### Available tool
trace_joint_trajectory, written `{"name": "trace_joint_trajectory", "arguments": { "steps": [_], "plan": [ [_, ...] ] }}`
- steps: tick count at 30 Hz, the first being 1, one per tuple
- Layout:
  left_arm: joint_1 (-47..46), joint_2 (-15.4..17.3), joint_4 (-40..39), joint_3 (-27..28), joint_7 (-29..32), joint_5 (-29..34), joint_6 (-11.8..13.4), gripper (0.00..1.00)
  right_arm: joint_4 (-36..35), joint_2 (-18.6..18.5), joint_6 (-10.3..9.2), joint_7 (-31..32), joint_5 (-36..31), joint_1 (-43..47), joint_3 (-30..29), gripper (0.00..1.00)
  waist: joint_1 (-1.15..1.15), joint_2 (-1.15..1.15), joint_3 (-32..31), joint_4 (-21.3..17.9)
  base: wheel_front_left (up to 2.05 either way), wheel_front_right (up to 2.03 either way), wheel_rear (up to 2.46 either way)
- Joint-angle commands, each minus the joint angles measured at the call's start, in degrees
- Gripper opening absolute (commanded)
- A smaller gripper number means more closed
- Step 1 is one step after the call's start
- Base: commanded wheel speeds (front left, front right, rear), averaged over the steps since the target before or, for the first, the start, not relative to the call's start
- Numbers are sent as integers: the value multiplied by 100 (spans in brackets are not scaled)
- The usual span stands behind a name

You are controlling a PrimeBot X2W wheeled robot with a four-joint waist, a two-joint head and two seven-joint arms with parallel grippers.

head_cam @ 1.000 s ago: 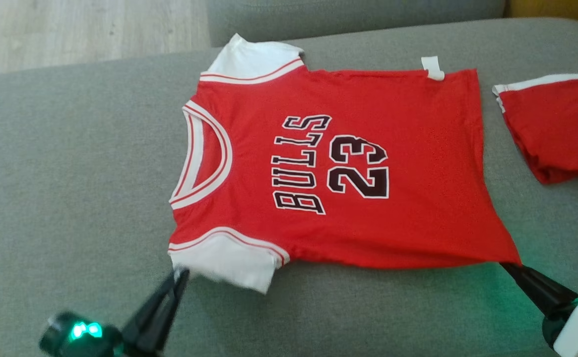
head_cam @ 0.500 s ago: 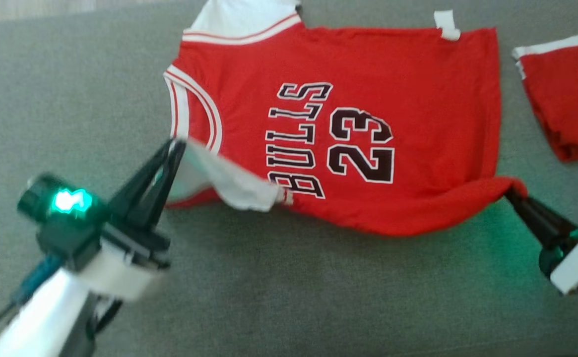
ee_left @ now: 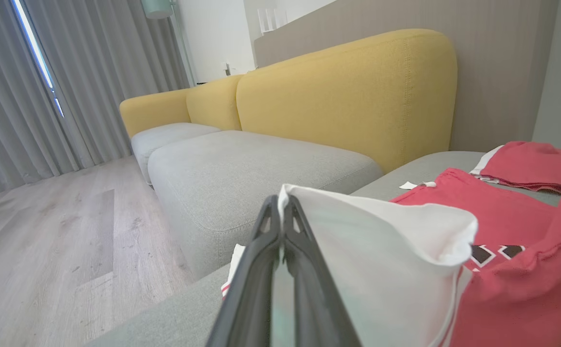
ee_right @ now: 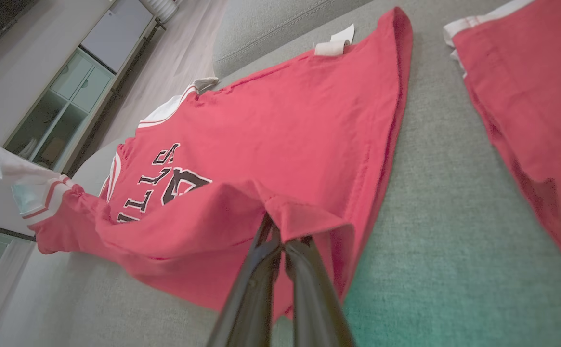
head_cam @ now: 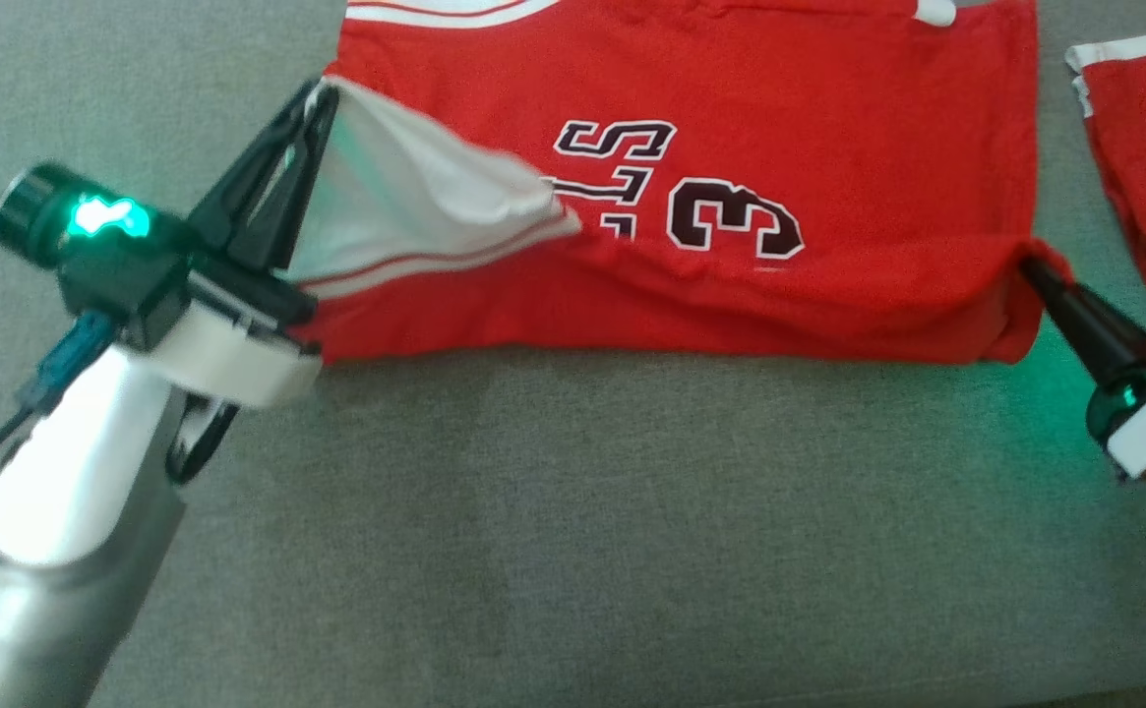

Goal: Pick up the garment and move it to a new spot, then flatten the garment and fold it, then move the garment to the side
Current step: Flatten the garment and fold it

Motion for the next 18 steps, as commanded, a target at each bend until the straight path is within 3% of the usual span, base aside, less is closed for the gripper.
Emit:
{"name": "trace_joint_trajectory", "arguments": {
  "steps": [1,7,8,9,10,11,18],
  "plan": [
    [-351,130,-52,182,-76,76,-12,0,-20,-155,20,-79,44,11,-86,0,-1,0,36,22,0,0,0],
    [-891,-97,392,150,-142,196,-14,0,185,-127,20,-153,97,-147,-212,3,-1,0,153,75,0,0,0],
    [-967,-147,394,176,-144,225,-14,0,227,-116,20,-171,99,-169,-235,17,-1,0,169,77,0,0,0],
    [-1019,-193,396,214,-145,256,-14,21,291,-101,20,-193,101,-186,-261,66,-1,0,180,74,0,0,0],
    [-1046,-231,410,248,-146,288,-14,80,381,-72,20,-221,109,-199,-296,100,-1,0,184,68,0,0,0],
    [-1054,-271,425,292,-147,313,-14,100,457,-28,20,-248,118,-210,-331,100,-1,0,183,59,0,0,0],
    [-250,-486,562,801,-148,262,119,100,628,237,20,-367,-52,-21,-345,100,-1,0,-9,-89,0,0,0]
  ]
}}
